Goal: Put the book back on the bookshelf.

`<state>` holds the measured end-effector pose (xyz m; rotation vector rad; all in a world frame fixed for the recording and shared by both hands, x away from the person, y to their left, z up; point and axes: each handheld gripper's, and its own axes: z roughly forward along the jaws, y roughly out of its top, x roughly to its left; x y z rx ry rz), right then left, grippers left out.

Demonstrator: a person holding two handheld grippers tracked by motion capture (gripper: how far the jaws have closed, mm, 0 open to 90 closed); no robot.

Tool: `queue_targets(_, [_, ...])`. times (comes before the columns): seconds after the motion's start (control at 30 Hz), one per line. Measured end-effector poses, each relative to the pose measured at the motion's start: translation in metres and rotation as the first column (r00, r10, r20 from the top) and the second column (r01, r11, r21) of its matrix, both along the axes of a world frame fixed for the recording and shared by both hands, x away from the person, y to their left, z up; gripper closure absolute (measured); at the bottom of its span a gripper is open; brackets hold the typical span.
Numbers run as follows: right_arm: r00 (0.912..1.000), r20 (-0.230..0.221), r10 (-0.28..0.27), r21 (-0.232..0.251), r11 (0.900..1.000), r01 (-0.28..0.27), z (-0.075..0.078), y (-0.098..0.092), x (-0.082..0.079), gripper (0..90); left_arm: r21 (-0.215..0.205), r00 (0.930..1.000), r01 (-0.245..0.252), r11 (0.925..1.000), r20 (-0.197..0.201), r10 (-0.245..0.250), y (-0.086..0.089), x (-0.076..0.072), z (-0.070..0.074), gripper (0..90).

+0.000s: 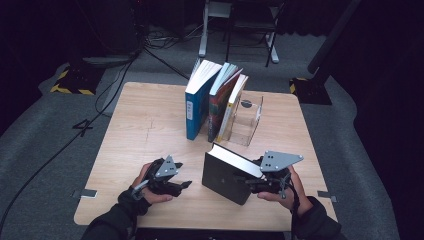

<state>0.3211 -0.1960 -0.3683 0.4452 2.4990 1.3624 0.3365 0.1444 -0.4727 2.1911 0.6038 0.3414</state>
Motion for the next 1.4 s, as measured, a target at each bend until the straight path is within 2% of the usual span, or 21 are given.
queue_targets(0.03, [1.0,-0.001,-0.001,-0.001,1.0,0.001,0.0,0.0,0.0,50.7,0.034,0.9997,-0.024,0.9991,-0.009,0.024,0.01,-0.002,-0.005,29.9])
queue_targets(0.07, [1.0,-0.003,-0.001,0.0,1.0,0.001,0.0,0.0,0.0,50.7,0.034,0.9997,-0.024,0.9991,-0.009,0.024,0.01,-0.002,-0.005,29.4])
queue_targets(0.13, [1.0,-0.007,-0.003,0.005,1.0,0.003,0.0,0.0,0.0,50.9,0.072,0.9982,-0.058,0.9957,-0.014,0.059,0.022,-0.004,-0.012,29.3])
queue_targets(0.17, [1.0,-0.007,-0.003,0.005,1.0,0.003,0.0,0.0,0.0,50.9,0.072,0.9982,-0.058,0.9957,-0.014,0.059,0.022,-0.004,-0.012,28.1])
queue_targets(0.23, [0.9999,-0.011,-0.001,0.008,1.0,0.001,0.0,-0.001,0.002,51.1,0.09,0.9962,-0.079,0.9929,-0.031,0.082,0.031,-0.004,-0.018,27.5])
queue_targets(0.43, [0.9999,-0.011,0.011,0.008,1.0,-0.011,0.0,-0.001,0.004,51.6,0.066,0.9937,-0.094,0.9933,-0.055,0.098,0.038,-0.004,-0.024,23.8])
queue_targets(0.6, [0.9999,-0.016,0.002,0.011,1.0,-0.002,0.002,0.0,0.006,52.2,0.115,0.9937,-0.095,0.9888,-0.048,0.101,0.032,-0.003,-0.029,21.9])
queue_targets(0.73, [0.9998,-0.01,-0.014,0.007,1.0,0.014,0.008,0.0,0.009,52.8,0.08,0.9904,-0.092,0.9926,-0.097,0.099,0.033,0.002,-0.032,19.6])
queue_targets(0.83, [0.9981,0.011,-0.06,0.017,0.998,0.06,0.012,-0.002,0.012,53.3,0.074,0.9896,-0.091,0.9931,-0.105,0.099,0.034,0.004,-0.032,19.3])
queue_targets(1.1, [0.9824,0.07,-0.173,-0.039,0.984,0.176,0.024,-0.017,0.033,53.6,0.075,0.9897,-0.089,0.9932,-0.106,0.097,0.034,0.004,-0.032,19.1])
queue_targets(1.2, [0.9746,0.071,-0.212,-0.036,0.976,0.215,0.025,-0.021,0.042,53.6,0.074,0.9895,-0.09,0.9932,-0.107,0.097,0.033,0.005,-0.032,19.0])
queue_targets(1.4, [0.9493,0.08,-0.304,0.002,0.952,0.305,0.024,-0.025,0.062,53.6,0.075,0.9896,-0.088,0.9933,-0.108,0.095,0.033,0.005,-0.032,18.8])
